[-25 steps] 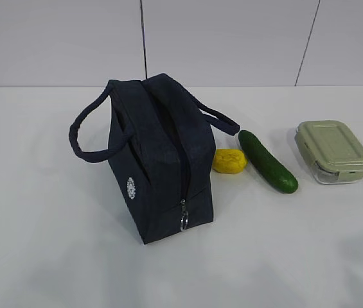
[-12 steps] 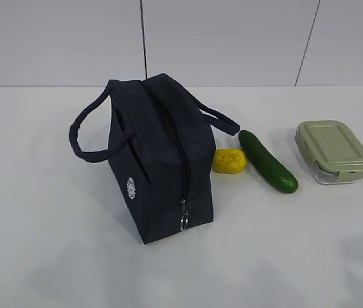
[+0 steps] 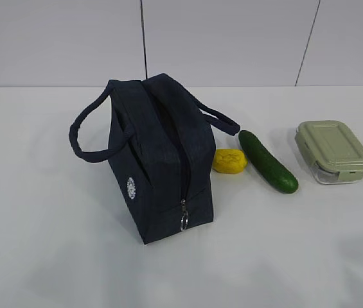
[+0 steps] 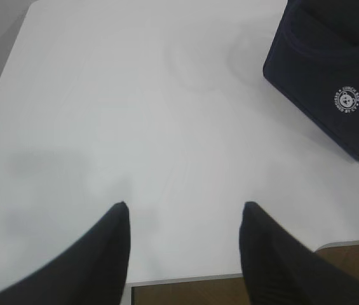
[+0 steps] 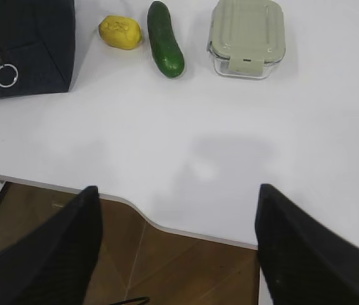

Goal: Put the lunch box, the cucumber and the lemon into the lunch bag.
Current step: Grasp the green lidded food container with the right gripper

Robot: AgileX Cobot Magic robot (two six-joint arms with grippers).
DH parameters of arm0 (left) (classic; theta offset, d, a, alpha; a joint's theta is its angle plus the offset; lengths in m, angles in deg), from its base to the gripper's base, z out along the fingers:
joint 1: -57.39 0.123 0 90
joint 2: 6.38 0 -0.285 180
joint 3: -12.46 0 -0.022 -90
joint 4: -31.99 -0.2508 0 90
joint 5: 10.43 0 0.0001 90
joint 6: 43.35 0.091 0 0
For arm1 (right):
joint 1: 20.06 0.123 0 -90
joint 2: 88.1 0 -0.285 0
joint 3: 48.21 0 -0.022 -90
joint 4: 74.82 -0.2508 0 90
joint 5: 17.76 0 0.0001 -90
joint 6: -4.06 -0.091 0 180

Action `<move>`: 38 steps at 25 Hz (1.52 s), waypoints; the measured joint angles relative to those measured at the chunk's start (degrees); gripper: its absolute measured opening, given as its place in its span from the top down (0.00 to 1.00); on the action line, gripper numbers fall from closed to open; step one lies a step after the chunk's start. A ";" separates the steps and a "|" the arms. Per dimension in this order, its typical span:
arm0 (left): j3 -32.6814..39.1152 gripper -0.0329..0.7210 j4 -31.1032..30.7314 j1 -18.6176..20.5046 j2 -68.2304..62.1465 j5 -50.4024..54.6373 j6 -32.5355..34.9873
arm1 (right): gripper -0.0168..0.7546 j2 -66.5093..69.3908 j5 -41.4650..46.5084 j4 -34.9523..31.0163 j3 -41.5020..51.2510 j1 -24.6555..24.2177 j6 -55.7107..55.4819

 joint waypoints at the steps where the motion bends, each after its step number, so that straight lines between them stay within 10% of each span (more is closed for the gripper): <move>1: 0.00 0.42 0.00 0.00 0.00 0.00 0.00 | 0.25 0.00 0.00 0.00 0.00 0.00 0.00; 23: 0.00 0.46 0.00 0.00 0.00 0.00 0.00 | 0.21 0.80 0.00 0.00 -0.23 0.00 -3.70; 38: 0.00 0.47 0.00 0.00 0.00 0.00 0.00 | 0.21 24.82 -11.58 -4.33 -8.70 0.00 -5.78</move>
